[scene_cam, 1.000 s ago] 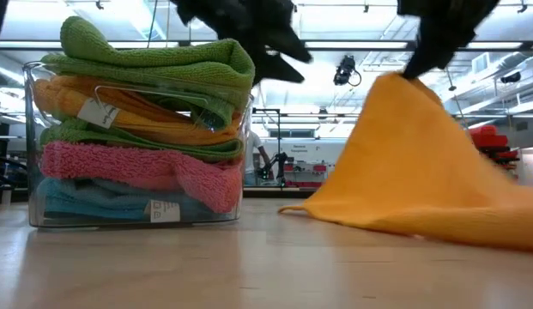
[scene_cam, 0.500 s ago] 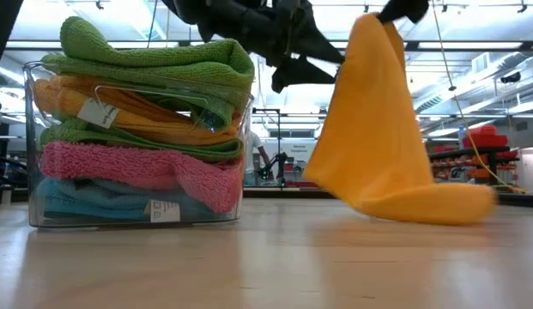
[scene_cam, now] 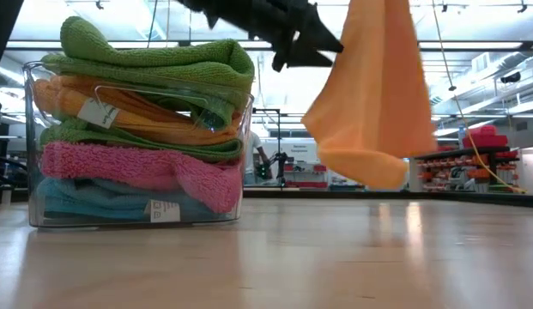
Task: Fold microfiber towels
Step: Fold the yellow towel
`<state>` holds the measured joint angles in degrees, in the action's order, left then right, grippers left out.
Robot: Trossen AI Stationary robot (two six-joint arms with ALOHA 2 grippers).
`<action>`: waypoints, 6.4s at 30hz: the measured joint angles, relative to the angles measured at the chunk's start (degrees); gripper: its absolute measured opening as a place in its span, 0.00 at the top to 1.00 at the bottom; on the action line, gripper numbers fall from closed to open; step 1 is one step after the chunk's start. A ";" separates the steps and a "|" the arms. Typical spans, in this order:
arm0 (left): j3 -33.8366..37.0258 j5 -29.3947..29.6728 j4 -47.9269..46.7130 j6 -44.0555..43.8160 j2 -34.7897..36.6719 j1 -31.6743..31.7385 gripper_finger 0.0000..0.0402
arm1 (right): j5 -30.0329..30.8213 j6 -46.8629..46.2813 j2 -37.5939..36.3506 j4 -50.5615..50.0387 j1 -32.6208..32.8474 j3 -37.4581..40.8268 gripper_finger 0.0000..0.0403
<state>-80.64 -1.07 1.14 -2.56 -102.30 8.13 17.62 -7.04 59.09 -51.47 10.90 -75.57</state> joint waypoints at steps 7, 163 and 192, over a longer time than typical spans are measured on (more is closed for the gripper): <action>-11.53 -0.20 -15.01 7.86 0.17 1.28 0.44 | -1.82 0.85 1.83 -6.94 0.30 -5.41 0.98; -5.20 2.13 -57.49 5.02 0.07 -0.03 0.93 | -32.73 -7.60 16.26 18.62 -5.09 35.84 0.58; -5.20 2.07 -57.31 4.20 0.07 0.06 0.96 | -21.89 -18.61 16.39 26.43 3.12 35.86 0.47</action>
<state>-85.84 0.99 -56.17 1.64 -102.24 8.19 -4.27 -25.65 75.48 -25.04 14.01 -39.70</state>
